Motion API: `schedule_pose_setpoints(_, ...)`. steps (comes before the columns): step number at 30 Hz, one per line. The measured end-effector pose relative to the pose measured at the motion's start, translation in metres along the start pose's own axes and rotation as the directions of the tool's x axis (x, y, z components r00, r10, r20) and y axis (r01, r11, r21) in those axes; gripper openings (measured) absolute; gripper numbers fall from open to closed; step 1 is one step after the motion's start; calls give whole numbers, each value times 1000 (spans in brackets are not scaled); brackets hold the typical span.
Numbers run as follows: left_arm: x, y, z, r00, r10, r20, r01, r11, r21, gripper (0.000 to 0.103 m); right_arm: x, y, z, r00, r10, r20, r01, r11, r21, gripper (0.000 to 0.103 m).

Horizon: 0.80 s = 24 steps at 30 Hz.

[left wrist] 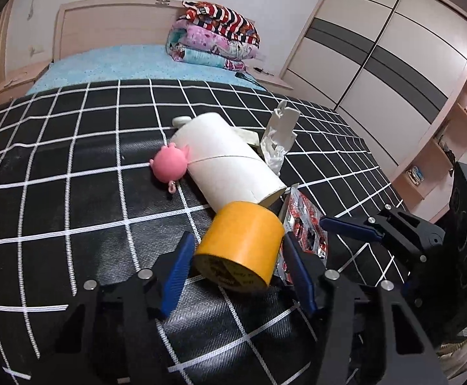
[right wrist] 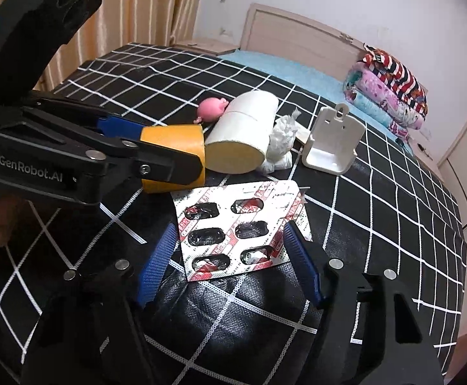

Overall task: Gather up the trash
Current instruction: 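Reach the left tool to the yellow tape roll and grasp it, then grasp the silver pill blister pack with the right tool while the left tool holds the tape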

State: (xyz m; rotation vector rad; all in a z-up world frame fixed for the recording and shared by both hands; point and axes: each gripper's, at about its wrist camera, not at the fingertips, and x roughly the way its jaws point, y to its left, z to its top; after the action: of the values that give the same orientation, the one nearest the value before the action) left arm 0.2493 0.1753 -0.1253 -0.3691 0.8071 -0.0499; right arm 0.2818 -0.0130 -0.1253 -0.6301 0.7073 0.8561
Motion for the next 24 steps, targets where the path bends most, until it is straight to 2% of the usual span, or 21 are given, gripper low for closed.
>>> schedule_pose_setpoints(2, 2, -1, 0, 1000, -1, 3, 1, 1000, 4, 51, 1, -2, 0, 1000, 7, 5, -7, 1000, 9, 65)
schedule_pose_setpoints(5, 2, -2, 0, 1000, 4, 10, -4, 1000, 9, 49, 0, -3, 0, 1000, 10, 12, -10, 1000, 1, 53)
schedule_pose_setpoints(9, 1, -7, -1, 999, 23, 24, -24, 999, 23, 47, -4, -1, -1, 1000, 2, 28, -1, 1000, -14, 24)
schedule_pose_setpoints(11, -3, -8, -1, 999, 23, 32, -24, 999, 21, 47, -7, -1, -2, 999, -4, 37, 5, 1000, -17, 21)
schedule_pose_setpoints(13, -7, -10, -3, 999, 32, 40, -33, 999, 27, 47, -12, -3, -3, 999, -2, 47, 2, 1000, -10, 9)
schedule_pose_setpoints(14, -10, -10, -4, 998, 35, 44, -37, 999, 31, 47, -13, -5, -2, 999, -3, 49, 4, 1000, -5, 7)
schedule_pose_setpoints(16, -15, -13, -5, 998, 37, 55, -39, 998, 39, 47, -18, -8, -3, 998, -6, 60, 6, 1000, 5, 4)
schedule_pose_setpoints(24, -30, -24, -12, 995, 56, 87, -60, 997, 48, 47, -42, -20, -14, 993, -43, 107, 37, 998, 52, 1)
